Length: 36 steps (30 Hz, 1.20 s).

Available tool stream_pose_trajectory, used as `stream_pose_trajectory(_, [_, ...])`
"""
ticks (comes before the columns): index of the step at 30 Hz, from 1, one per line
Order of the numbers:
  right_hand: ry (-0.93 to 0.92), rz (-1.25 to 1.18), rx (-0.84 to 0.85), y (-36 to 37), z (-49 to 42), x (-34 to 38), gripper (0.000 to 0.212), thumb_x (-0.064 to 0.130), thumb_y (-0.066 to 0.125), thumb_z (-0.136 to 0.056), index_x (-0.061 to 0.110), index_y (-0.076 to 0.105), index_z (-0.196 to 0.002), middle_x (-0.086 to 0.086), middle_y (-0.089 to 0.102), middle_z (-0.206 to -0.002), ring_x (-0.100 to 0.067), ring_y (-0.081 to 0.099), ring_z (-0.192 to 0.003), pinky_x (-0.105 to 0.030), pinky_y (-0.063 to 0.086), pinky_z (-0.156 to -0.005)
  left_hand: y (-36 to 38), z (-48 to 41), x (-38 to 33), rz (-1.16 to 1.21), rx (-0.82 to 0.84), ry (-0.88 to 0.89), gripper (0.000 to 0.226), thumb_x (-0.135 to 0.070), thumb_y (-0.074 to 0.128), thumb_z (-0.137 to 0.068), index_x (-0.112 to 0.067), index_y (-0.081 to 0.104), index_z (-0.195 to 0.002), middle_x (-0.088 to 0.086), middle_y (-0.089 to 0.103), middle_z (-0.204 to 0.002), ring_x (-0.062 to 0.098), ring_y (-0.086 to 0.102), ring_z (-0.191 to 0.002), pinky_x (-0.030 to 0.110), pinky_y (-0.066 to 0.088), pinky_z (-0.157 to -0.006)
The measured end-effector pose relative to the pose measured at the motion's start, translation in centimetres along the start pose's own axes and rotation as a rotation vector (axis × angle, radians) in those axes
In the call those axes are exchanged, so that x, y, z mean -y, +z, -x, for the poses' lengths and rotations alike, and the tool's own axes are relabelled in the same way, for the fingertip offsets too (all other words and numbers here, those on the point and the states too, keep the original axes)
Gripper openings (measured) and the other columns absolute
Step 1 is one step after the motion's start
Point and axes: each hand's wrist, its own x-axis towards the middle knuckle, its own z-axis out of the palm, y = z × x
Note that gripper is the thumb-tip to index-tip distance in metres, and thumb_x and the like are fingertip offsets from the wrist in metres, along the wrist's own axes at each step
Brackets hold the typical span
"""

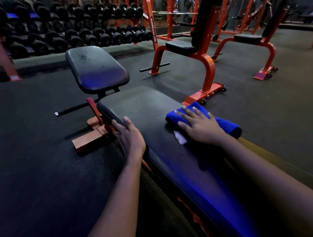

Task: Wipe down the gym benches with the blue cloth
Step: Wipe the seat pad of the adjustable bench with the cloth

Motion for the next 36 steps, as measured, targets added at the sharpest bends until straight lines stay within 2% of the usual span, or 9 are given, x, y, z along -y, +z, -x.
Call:
stream_pose_trajectory(4, [-0.237,-0.059,0.041,-0.3,4.3,-2.4,0.051,0.065,0.018,-0.093,0.063,0.007,-0.143,0.032,-0.005,-0.158,0.004,-0.008,-0.146,-0.040,-0.002,-0.119,0.1,0.1,0.2,-0.009,0.016,0.006,0.065,-0.051,0.019,-0.103,-0.015,0.010,-0.156,0.026,0.024,-0.154,0.039,0.033,-0.137,0.042,0.027,-0.110])
stream_pose_trajectory(11, [0.062,-0.023,-0.004,-0.1,-3.6,-0.7,0.053,0.059,0.024,-0.101,0.049,0.014,-0.152,0.017,0.002,-0.164,-0.013,0.003,-0.152,-0.052,0.009,-0.120,0.3,-0.2,0.3,-0.006,-0.004,0.018,0.064,-0.049,0.022,-0.103,-0.014,0.013,-0.156,0.026,0.026,-0.153,0.039,0.034,-0.137,0.042,0.026,-0.112])
stream_pose_trajectory(14, [-0.103,0.019,-0.014,0.4,-1.2,0.5,0.052,0.060,0.022,-0.100,0.054,0.009,-0.151,0.021,-0.002,-0.163,-0.012,-0.003,-0.152,-0.051,0.000,-0.121,0.5,-0.4,0.6,-0.013,-0.014,0.025,0.064,-0.050,0.023,-0.102,-0.015,0.015,-0.156,0.026,0.028,-0.151,0.039,0.038,-0.134,0.042,0.029,-0.110])
stream_pose_trajectory(17, [-0.371,-0.030,0.014,0.4,3.4,-0.9,0.051,0.064,0.019,-0.098,0.060,0.008,-0.147,0.032,-0.007,-0.158,0.003,-0.013,-0.148,-0.036,-0.007,-0.120,0.6,-0.6,0.8,-0.018,-0.014,0.036,0.064,-0.051,0.022,-0.102,-0.016,0.015,-0.155,0.025,0.028,-0.152,0.039,0.038,-0.134,0.043,0.030,-0.110])
stream_pose_trajectory(19, [-0.416,-0.109,0.044,-0.3,3.7,-2.5,0.046,0.069,0.018,-0.096,0.068,0.010,-0.141,0.037,-0.003,-0.157,0.007,-0.008,-0.147,-0.031,-0.004,-0.119,0.6,-0.6,0.9,-0.025,-0.017,0.042,0.065,-0.051,0.022,-0.102,-0.016,0.015,-0.156,0.025,0.027,-0.153,0.038,0.038,-0.134,0.042,0.029,-0.109])
stream_pose_trajectory(22, [-0.219,-0.092,0.023,-0.5,0.3,-2.7,0.037,0.062,0.024,-0.099,0.071,0.010,-0.133,0.030,0.002,-0.159,0.001,-0.001,-0.149,-0.041,0.004,-0.121,0.4,-0.2,0.6,-0.024,0.001,0.039,0.064,-0.050,0.021,-0.102,-0.015,0.014,-0.156,0.024,0.025,-0.154,0.036,0.035,-0.136,0.040,0.027,-0.109])
stream_pose_trajectory(25, [-0.050,-0.035,0.010,-0.4,-2.2,0.3,0.048,0.056,0.026,-0.102,0.055,0.015,-0.149,0.021,0.003,-0.163,-0.008,0.001,-0.151,-0.052,0.004,-0.120,-0.2,0.0,0.1,-0.043,0.029,0.046,0.064,-0.048,0.021,-0.103,-0.011,0.014,-0.156,0.025,0.023,-0.155,0.037,0.031,-0.139,0.038,0.024,-0.112])
stream_pose_trajectory(33, [-0.242,-0.027,0.017,0.7,5.7,7.3,0.054,0.061,0.027,-0.099,0.053,0.012,-0.151,0.021,-0.001,-0.163,-0.011,-0.003,-0.152,-0.055,-0.001,-0.120,-5.5,0.0,-0.5,-0.083,0.206,0.044,0.060,-0.047,0.014,-0.105,-0.015,0.041,-0.147,0.017,0.041,-0.150,0.035,0.038,-0.138,0.036,0.030,-0.110])
stream_pose_trajectory(36, [-0.317,0.012,-0.009,1.0,10.1,8.2,0.069,0.074,0.036,-0.089,0.054,0.011,-0.150,0.021,-0.002,-0.163,-0.011,-0.003,-0.151,-0.055,0.000,-0.121,-7.0,1.1,-1.1,-0.090,0.227,0.091,0.062,-0.048,0.016,-0.105,-0.012,0.051,-0.140,0.018,0.049,-0.144,0.033,0.044,-0.133,0.036,0.033,-0.107])
